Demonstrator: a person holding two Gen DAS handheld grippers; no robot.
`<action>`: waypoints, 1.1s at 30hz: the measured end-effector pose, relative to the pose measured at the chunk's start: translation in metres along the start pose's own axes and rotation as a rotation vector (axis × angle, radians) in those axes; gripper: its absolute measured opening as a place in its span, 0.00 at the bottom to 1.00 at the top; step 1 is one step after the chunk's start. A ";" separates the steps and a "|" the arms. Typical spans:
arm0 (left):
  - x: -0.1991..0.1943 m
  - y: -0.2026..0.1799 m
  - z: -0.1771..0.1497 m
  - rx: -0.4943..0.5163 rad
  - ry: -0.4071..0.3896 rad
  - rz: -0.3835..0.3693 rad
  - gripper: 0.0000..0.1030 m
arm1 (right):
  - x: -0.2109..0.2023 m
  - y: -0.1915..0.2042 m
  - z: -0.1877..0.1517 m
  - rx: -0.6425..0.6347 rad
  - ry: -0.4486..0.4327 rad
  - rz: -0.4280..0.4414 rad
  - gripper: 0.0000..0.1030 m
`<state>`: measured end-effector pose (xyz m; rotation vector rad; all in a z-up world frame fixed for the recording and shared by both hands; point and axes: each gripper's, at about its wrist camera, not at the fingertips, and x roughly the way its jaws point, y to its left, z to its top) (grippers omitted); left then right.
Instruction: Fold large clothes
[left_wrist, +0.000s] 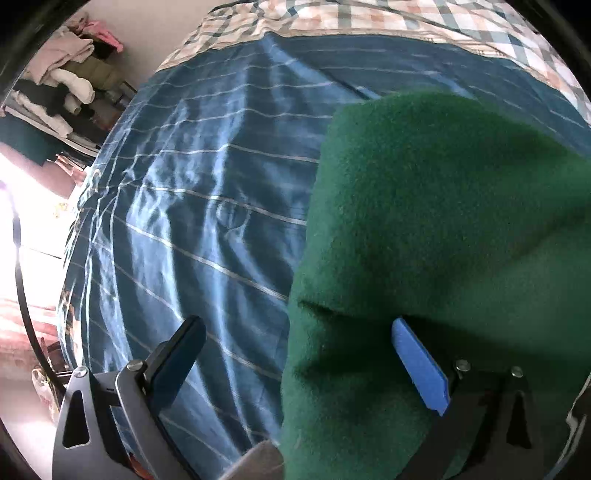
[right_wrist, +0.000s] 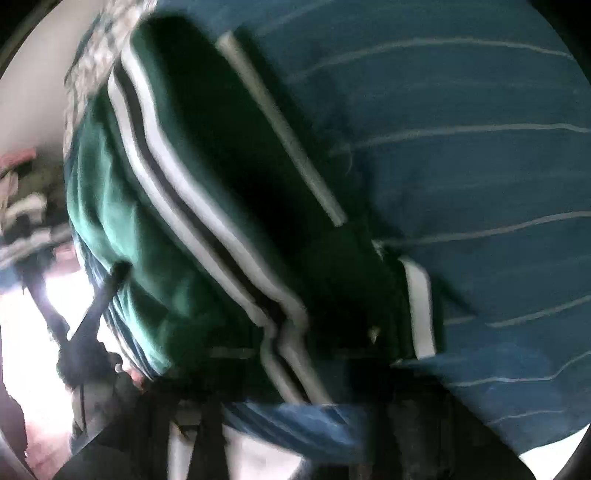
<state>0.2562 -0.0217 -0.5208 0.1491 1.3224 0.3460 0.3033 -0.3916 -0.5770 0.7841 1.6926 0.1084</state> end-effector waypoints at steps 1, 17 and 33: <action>-0.005 0.004 -0.002 -0.008 0.004 -0.004 1.00 | -0.009 0.001 -0.003 0.000 -0.035 0.008 0.08; -0.027 0.030 -0.004 -0.125 -0.008 -0.052 1.00 | -0.067 0.008 0.010 -0.040 -0.127 0.037 0.38; -0.023 0.019 0.038 -0.126 -0.086 -0.052 1.00 | -0.045 0.066 0.115 -0.132 -0.285 -0.033 0.02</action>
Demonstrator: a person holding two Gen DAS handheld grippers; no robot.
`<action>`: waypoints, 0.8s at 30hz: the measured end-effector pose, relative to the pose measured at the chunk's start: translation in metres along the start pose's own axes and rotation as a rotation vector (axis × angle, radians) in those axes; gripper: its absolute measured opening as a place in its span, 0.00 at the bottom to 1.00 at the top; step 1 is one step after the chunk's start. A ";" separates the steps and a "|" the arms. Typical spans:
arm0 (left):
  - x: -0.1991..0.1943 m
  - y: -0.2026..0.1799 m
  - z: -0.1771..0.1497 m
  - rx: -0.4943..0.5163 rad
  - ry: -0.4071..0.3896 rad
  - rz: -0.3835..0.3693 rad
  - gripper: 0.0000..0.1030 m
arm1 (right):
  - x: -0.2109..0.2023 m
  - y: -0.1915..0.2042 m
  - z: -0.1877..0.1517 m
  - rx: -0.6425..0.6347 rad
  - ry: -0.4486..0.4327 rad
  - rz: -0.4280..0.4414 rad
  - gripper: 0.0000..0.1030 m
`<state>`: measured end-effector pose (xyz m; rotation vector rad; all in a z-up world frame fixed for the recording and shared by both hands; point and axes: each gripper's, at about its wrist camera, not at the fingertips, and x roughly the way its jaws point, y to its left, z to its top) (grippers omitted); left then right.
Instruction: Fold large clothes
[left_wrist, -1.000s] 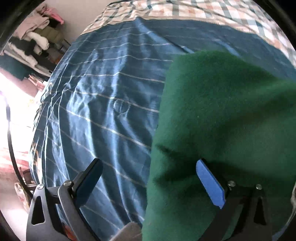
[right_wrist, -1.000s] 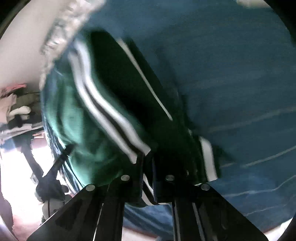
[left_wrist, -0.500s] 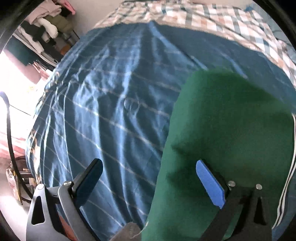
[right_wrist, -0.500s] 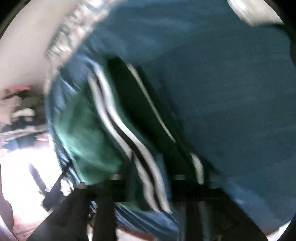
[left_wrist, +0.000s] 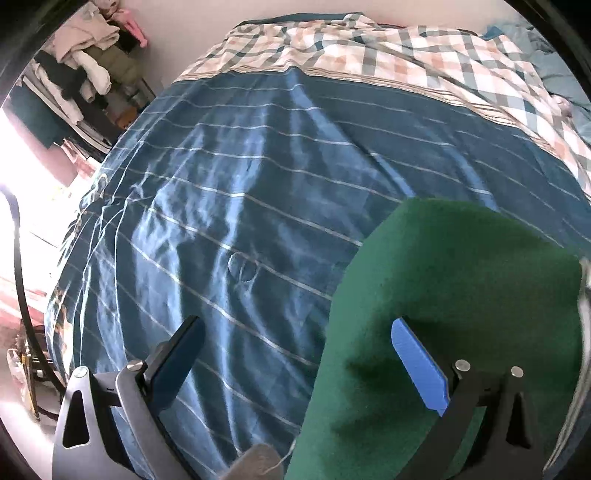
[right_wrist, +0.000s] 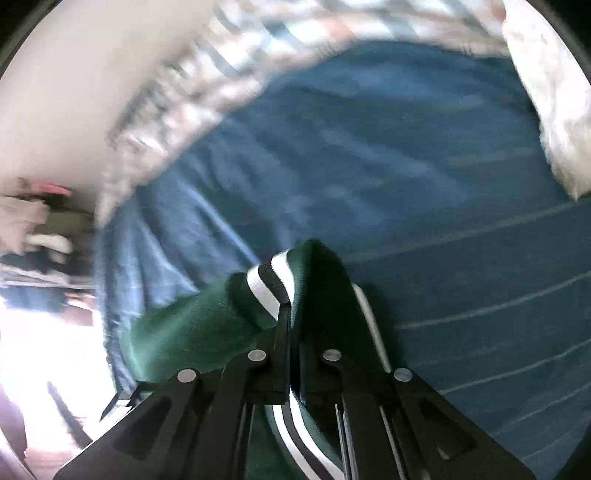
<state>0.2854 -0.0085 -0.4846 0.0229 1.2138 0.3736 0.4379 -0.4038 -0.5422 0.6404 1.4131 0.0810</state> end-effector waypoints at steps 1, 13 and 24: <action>0.001 0.000 -0.001 0.002 0.010 0.011 1.00 | 0.011 -0.001 0.000 0.002 0.048 -0.008 0.03; -0.020 0.023 -0.050 -0.021 0.072 0.004 1.00 | -0.065 -0.069 -0.131 0.220 0.219 0.101 0.57; -0.031 0.028 -0.099 0.014 0.126 0.031 1.00 | -0.093 -0.063 -0.163 0.166 0.096 -0.038 0.03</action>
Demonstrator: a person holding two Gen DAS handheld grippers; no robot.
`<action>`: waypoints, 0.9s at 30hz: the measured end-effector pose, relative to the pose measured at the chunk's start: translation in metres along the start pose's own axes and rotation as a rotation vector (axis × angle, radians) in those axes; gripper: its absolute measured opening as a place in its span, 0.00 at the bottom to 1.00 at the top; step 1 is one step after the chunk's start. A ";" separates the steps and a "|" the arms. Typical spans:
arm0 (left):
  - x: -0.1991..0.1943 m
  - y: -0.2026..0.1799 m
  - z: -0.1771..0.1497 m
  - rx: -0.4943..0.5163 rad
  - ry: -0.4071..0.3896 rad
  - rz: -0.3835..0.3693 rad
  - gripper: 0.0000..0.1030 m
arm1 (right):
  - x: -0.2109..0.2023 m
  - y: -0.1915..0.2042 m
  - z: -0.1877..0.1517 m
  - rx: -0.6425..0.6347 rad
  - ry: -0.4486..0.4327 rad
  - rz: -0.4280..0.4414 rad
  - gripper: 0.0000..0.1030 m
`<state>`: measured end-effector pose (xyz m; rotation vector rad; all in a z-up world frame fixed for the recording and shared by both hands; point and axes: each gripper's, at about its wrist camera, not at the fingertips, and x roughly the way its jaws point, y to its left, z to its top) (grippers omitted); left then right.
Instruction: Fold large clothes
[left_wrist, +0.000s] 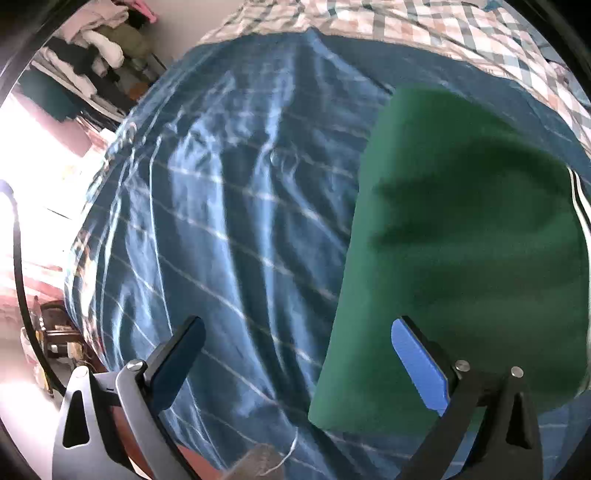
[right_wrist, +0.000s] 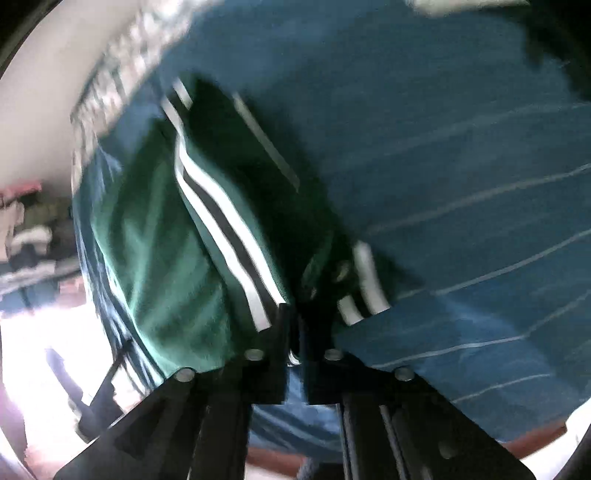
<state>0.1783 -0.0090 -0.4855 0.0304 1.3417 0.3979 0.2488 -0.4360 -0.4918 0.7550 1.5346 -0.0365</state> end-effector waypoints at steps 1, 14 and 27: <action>0.007 -0.002 -0.005 0.000 0.016 -0.004 1.00 | -0.008 0.000 0.001 0.011 -0.031 -0.021 0.03; -0.003 0.000 0.034 -0.003 -0.020 -0.026 1.00 | 0.028 0.019 0.036 -0.008 0.041 -0.161 0.09; 0.087 -0.040 0.163 0.040 -0.070 0.003 1.00 | 0.137 0.146 0.118 -0.178 0.044 -0.123 0.16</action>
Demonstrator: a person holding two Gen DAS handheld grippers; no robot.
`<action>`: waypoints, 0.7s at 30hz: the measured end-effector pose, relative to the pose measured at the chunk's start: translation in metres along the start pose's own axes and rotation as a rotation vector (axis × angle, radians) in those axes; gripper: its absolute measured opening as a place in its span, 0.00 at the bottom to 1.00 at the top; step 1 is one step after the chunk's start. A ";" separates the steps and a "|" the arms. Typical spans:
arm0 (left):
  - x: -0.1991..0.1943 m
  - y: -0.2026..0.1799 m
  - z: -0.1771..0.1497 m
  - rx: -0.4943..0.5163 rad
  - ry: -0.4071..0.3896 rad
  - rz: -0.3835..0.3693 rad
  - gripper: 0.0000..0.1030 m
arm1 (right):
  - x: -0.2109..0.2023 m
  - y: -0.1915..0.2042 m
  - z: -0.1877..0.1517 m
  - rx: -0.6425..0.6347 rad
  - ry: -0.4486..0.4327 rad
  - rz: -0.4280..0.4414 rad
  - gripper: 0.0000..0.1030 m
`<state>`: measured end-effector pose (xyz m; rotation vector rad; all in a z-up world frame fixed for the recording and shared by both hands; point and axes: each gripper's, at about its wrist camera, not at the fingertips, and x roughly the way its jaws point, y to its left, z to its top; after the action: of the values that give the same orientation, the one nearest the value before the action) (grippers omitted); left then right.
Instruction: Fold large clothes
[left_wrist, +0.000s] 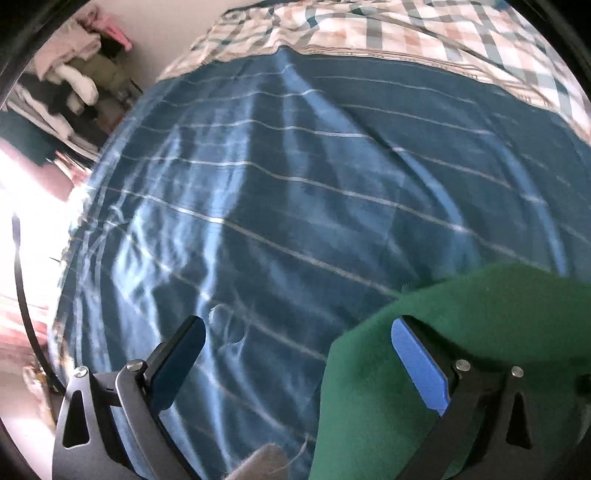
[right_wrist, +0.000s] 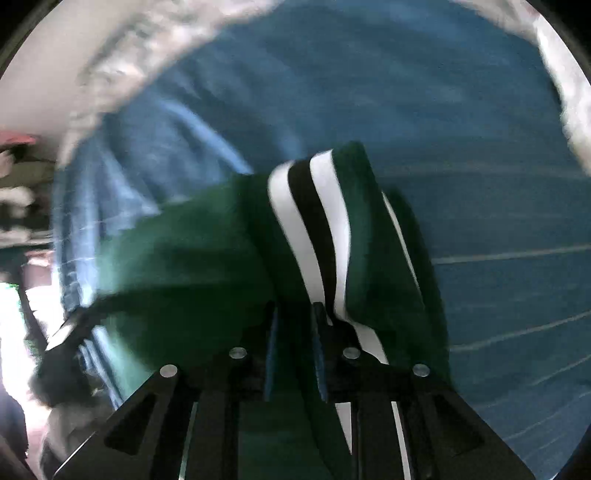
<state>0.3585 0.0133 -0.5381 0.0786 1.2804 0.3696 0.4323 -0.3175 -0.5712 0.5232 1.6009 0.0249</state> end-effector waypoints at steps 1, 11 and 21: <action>0.003 0.003 0.001 -0.014 0.010 -0.020 1.00 | 0.015 -0.004 0.007 0.037 0.031 0.001 0.16; -0.045 0.090 -0.038 -0.234 -0.022 -0.235 1.00 | -0.067 -0.037 -0.023 -0.058 -0.011 0.159 0.86; -0.014 0.053 -0.112 -0.256 0.136 -0.583 1.00 | 0.031 -0.112 -0.036 -0.053 0.163 0.431 0.91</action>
<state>0.2373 0.0423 -0.5446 -0.5356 1.3158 0.0319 0.3625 -0.3960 -0.6320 0.8331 1.6131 0.4427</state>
